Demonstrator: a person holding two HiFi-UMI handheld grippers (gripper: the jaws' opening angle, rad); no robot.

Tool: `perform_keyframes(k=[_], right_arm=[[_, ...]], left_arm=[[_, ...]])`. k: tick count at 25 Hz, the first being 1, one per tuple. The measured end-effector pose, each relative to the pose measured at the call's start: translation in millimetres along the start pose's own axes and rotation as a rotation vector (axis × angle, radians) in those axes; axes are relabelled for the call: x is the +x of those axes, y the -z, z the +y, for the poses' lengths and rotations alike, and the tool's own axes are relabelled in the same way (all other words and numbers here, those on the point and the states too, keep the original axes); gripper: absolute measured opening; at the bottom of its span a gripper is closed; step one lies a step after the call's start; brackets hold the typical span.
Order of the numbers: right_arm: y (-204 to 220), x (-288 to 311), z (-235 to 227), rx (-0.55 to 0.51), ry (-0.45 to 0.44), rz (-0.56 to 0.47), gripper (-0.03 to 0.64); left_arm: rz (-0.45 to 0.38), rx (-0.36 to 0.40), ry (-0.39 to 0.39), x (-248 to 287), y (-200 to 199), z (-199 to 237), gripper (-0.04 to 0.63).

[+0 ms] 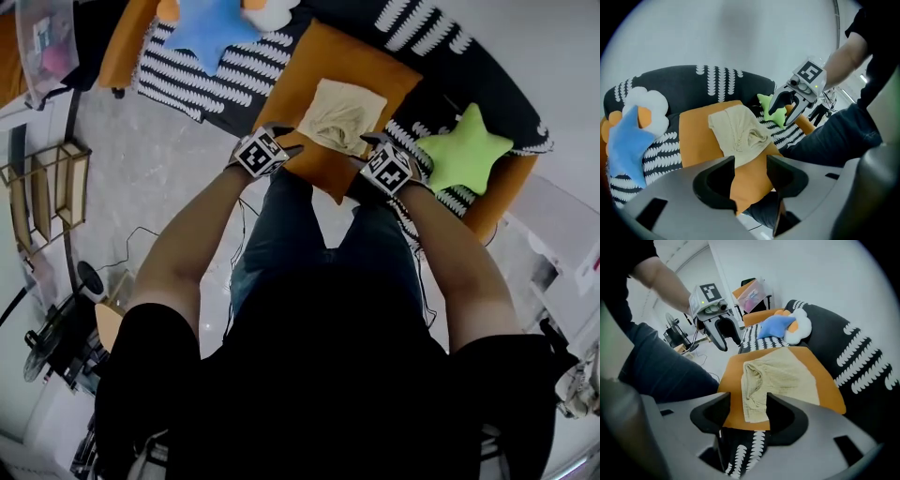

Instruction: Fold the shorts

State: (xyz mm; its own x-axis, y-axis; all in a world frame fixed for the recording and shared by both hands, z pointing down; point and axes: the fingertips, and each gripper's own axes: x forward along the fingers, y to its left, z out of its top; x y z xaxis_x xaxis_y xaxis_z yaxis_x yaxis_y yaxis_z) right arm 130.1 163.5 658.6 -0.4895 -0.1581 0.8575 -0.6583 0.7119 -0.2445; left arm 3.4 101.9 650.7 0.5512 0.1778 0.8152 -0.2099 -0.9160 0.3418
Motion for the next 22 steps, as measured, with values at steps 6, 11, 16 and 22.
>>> perform_keyframes(k=[6,11,16,22], right_arm=[[-20.3,-56.5,-7.1,0.182,0.038,-0.084,0.245],[-51.7,-109.0,-2.3,0.311,0.047,-0.199,0.243],[-77.4,-158.6,2.3,0.336,0.061,-0.265,0.242],[-87.8,-218.3,1.4,0.394,0.126,-0.342,0.233]], left_arm=[[-0.063,-0.034,-0.019,-49.7,-31.0,-16.8,0.229],[-0.149,-0.063,-0.02,-92.9,-63.8,-38.8,0.229],[-0.261,-0.116,-0.056,-139.4,-95.9,-48.8,0.226],[-0.34,-0.142,-0.103,-182.0,-116.2,-59.2,0.221]])
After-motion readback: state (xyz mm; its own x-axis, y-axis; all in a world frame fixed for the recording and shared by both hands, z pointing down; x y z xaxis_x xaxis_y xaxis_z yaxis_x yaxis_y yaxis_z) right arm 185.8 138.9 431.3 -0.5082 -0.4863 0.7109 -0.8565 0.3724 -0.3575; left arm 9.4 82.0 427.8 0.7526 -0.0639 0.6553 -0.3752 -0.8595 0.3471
